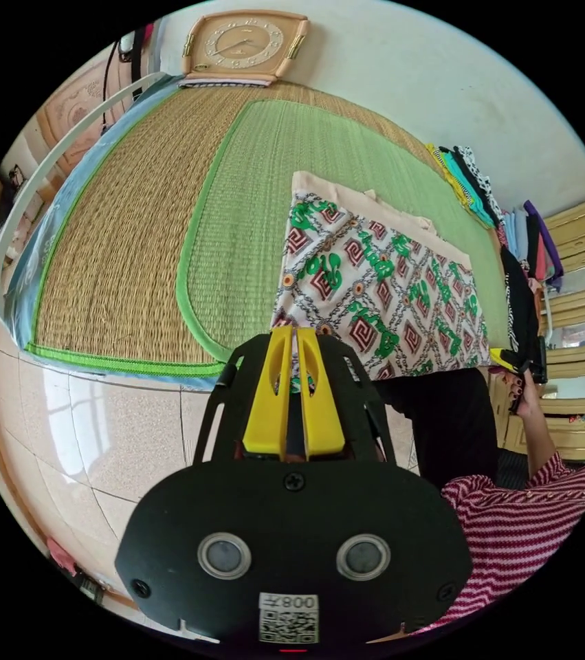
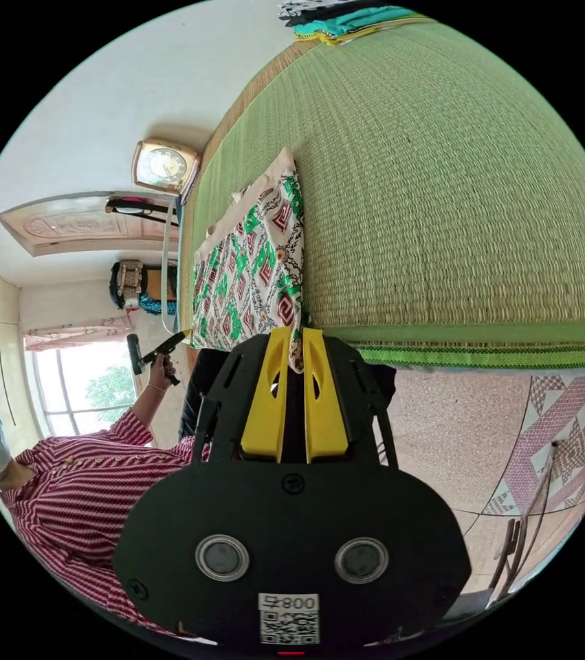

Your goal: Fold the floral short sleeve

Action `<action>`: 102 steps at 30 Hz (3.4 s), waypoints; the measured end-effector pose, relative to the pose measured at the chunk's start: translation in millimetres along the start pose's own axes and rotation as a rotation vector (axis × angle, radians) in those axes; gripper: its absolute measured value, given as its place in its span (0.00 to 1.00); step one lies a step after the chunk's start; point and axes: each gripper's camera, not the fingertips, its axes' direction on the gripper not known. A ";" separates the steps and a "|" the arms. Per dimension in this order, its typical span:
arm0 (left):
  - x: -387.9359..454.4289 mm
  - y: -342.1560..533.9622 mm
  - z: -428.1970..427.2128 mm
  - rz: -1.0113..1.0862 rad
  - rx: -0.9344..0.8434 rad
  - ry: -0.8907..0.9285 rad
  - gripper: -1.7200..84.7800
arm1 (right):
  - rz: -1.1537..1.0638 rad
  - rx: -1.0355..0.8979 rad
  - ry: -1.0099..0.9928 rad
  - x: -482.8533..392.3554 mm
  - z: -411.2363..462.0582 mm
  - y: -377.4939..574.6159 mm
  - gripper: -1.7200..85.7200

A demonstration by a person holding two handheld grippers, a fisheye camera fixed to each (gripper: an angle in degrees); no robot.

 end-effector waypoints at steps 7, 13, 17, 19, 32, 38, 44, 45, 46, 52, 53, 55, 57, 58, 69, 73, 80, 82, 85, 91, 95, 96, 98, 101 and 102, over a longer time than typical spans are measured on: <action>73.7 7.4 81.4 0.278 -0.070 0.203 0.06 | -0.026 -0.022 0.001 -2.0 -4.0 32.4 0.09; 163.6 10.5 163.5 0.514 -0.148 0.308 0.07 | -0.035 -0.022 0.005 -5.1 -1.5 33.0 0.06; 222.0 18.8 209.2 0.671 -0.175 0.318 0.08 | -0.061 -0.002 -0.016 -16.1 -12.4 38.5 0.04; 244.8 23.6 226.7 0.733 -0.174 0.307 0.09 | -0.091 0.007 -0.043 -26.3 -22.1 43.5 0.04; 304.2 60.6 349.5 0.942 -0.158 0.067 0.05 | -0.125 -0.014 -0.130 -57.2 -49.3 35.2 0.04; 281.5 58.0 374.2 0.865 -0.158 0.130 0.03 | -0.077 0.044 -0.144 -48.2 -74.3 15.8 0.05; 270.8 57.9 392.2 0.836 -0.156 0.171 0.03 | -0.002 0.066 -0.113 -35.0 -81.1 -42.6 0.11; 270.0 58.0 393.7 0.835 -0.157 0.174 0.03 | 0.001 0.055 -0.120 -35.3 -78.7 -58.8 0.12; 268.3 58.1 396.8 0.832 -0.159 0.181 0.03 | 0.000 0.046 -0.123 -36.8 -75.8 -75.1 0.13; 259.3 56.0 409.7 0.807 -0.174 0.226 0.03 | 0.001 -0.003 -0.059 -49.3 -52.7 -151.8 0.13; 257.6 55.6 411.3 0.801 -0.173 0.236 0.03 | -0.001 -0.004 -0.062 -50.8 -50.6 -158.2 0.13; 255.2 55.0 413.8 0.791 -0.178 0.252 0.03 | -0.004 -0.003 -0.074 -55.5 -43.6 -182.0 0.13; 253.0 54.5 415.7 0.780 -0.183 0.271 0.03 | -0.010 -0.008 -0.085 -58.7 -38.3 -198.8 0.13; 252.1 54.3 416.4 0.776 -0.187 0.282 0.03 | -0.013 -0.011 -0.090 -60.6 -35.2 -209.5 0.12; 255.0 53.0 404.7 0.764 -0.193 0.335 0.03 | -0.029 -0.057 -0.109 -69.9 5.7 -277.9 0.08; 260.7 53.6 389.5 0.761 -0.187 0.357 0.03 | -0.027 -0.059 -0.083 -66.6 12.6 -287.3 0.05; 283.8 57.2 347.3 0.789 -0.166 0.407 0.03 | -0.018 -0.039 -0.016 -56.2 4.4 -295.0 0.04; 287.2 57.2 337.3 0.783 -0.168 0.420 0.03 | -0.006 -0.028 0.009 -50.4 1.1 -296.4 0.04; 287.7 57.4 312.1 0.764 -0.149 0.452 0.03 | 0.011 0.003 0.006 -43.5 -1.3 -295.6 0.04; 270.4 57.1 245.4 0.686 -0.121 0.538 0.03 | -0.002 0.054 -0.031 -47.8 5.1 -292.9 0.04; 246.2 61.6 186.0 0.630 -0.070 0.586 0.03 | -0.026 0.087 -0.054 -59.6 14.0 -289.8 0.04; 241.6 62.3 177.1 0.620 -0.059 0.593 0.03 | -0.034 0.100 -0.071 -63.9 18.1 -288.7 0.04; 220.6 65.4 139.8 0.574 -0.016 0.618 0.03 | -0.043 0.117 -0.085 -71.2 25.4 -287.2 0.04; 191.9 71.2 92.2 0.526 0.040 0.621 0.03 | -0.072 0.134 -0.094 -88.0 44.6 -286.1 0.04; 185.8 72.6 83.0 0.516 0.050 0.620 0.03 | -0.087 0.134 -0.093 -96.1 54.8 -286.2 0.04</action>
